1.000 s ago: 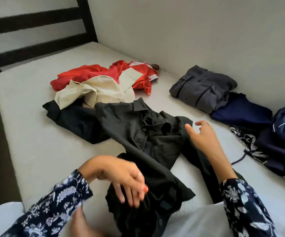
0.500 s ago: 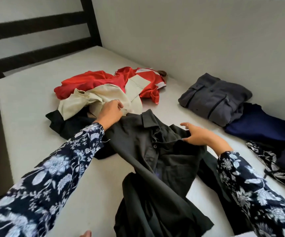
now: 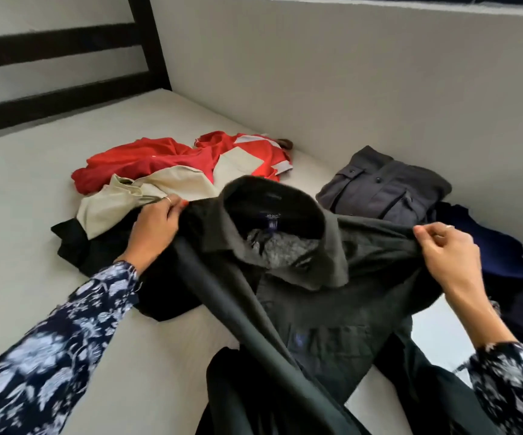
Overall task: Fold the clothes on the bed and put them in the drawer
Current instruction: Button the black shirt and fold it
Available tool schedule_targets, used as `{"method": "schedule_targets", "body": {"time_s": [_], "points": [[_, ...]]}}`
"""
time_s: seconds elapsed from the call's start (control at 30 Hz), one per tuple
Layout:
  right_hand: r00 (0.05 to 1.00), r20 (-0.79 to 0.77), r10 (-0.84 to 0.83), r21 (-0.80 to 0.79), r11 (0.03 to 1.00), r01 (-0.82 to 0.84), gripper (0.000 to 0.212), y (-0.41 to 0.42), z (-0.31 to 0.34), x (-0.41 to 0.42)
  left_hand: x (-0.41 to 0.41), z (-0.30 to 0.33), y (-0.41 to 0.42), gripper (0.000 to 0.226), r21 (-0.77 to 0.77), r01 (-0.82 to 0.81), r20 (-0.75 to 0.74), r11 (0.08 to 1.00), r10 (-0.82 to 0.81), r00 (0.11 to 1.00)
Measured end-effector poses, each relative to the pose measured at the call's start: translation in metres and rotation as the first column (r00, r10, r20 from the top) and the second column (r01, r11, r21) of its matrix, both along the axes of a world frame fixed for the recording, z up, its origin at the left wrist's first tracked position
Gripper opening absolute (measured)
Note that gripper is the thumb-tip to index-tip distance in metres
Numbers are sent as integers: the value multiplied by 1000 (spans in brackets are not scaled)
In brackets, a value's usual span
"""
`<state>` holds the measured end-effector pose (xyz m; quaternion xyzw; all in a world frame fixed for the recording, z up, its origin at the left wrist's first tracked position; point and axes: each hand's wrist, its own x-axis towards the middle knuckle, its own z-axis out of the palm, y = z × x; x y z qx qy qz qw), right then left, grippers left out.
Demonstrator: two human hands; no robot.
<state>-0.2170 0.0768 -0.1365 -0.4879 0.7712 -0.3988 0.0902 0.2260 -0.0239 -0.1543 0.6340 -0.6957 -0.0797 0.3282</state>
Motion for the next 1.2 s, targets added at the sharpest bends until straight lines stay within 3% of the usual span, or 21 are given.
{"method": "schedule_targets", "body": {"time_s": [0.07,0.17,0.23,0.33,0.5,0.6,0.7,0.8,0.87,1.03,1.17,1.2], "points": [[997,-74,-11,99,995,19,16,-1,-4,-12,-3,5,0,22,-3,96,111,995,-95,989],[974,-171,150,409,910,-69,5,-13,-13,-21,-15,13,-6,18,342,125,357,931,-251,900],[942,-184,281,537,832,-143,30,-15,-19,-24,-18,6,-8,16,543,85,357,835,-321,877],[879,-98,467,544,764,-346,51,-9,-14,-17,-15,-8,-10,28,570,168,267,804,-374,888],[776,-6,631,573,638,-514,59,-6,-15,-11,-11,-22,-15,54,555,222,319,802,-452,833],[755,28,655,623,579,-526,73,-10,-28,-8,-7,-35,-11,53,511,259,279,820,-443,852],[800,9,600,650,605,-460,80,-18,-45,-7,-4,-46,-6,46,487,222,331,844,-414,848],[814,-15,580,663,615,-426,60,-28,-56,-7,-8,-52,2,34,413,185,408,892,-363,837],[808,-72,585,651,641,-407,37,-34,-51,-3,-11,-39,3,29,338,169,344,926,-289,893],[830,-126,544,407,791,-457,24,-50,18,-4,-18,57,-8,26,-52,127,130,991,-119,984],[852,-23,523,223,834,-505,18,-53,121,-15,-35,171,-11,30,-255,-34,43,966,47,998],[857,-42,513,157,851,-502,25,-52,160,-20,-37,209,-7,31,-324,-66,39,944,82,996]]}}
